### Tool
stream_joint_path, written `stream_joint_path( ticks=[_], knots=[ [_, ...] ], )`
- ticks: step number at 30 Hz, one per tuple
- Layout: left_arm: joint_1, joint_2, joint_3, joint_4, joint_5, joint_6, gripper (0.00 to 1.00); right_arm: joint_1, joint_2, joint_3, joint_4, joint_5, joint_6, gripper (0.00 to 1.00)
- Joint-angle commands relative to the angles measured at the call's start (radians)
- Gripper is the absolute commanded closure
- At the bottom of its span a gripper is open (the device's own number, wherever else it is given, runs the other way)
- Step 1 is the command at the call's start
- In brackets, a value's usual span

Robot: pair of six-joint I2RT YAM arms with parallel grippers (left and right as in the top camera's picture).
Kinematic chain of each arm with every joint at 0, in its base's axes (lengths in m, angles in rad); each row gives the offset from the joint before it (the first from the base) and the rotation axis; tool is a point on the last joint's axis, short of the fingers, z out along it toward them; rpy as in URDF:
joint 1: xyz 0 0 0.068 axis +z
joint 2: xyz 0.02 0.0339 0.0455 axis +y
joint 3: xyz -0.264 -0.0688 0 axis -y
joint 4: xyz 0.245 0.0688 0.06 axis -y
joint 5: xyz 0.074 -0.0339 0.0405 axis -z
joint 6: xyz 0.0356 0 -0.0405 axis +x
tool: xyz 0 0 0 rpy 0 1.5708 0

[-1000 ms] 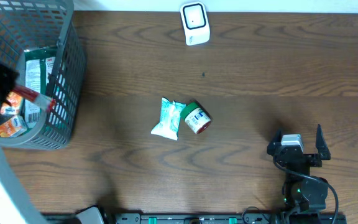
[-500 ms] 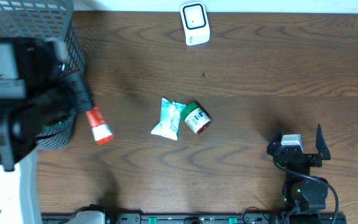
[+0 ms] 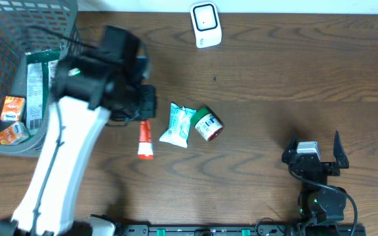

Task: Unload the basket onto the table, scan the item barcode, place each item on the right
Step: 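Carry the red packet out and set it beside the jar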

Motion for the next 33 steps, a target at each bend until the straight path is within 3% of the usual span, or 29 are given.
stream_joint_path(
  ticks=[1, 13, 23, 33],
  knots=[
    [-0.033, 0.056, -0.048, 0.027, 0.008, 0.013, 0.92, 0.007, -0.003, 0.000, -0.004, 0.010, -0.007, 0.01],
    [-0.037, 0.189, -0.209, 0.301, 0.009, 0.010, 0.92, 0.007, -0.004, 0.000, -0.004, 0.010, -0.007, 0.01],
    [-0.037, 0.218, -0.385, 0.606, 0.135, 0.009, 0.92, 0.007, -0.003, 0.000, -0.004, 0.010, -0.007, 0.01],
    [-0.037, 0.227, -0.546, 0.871, 0.139, -0.045, 0.88, 0.007, -0.003, 0.000, -0.004, 0.010, -0.007, 0.01]
  ],
)
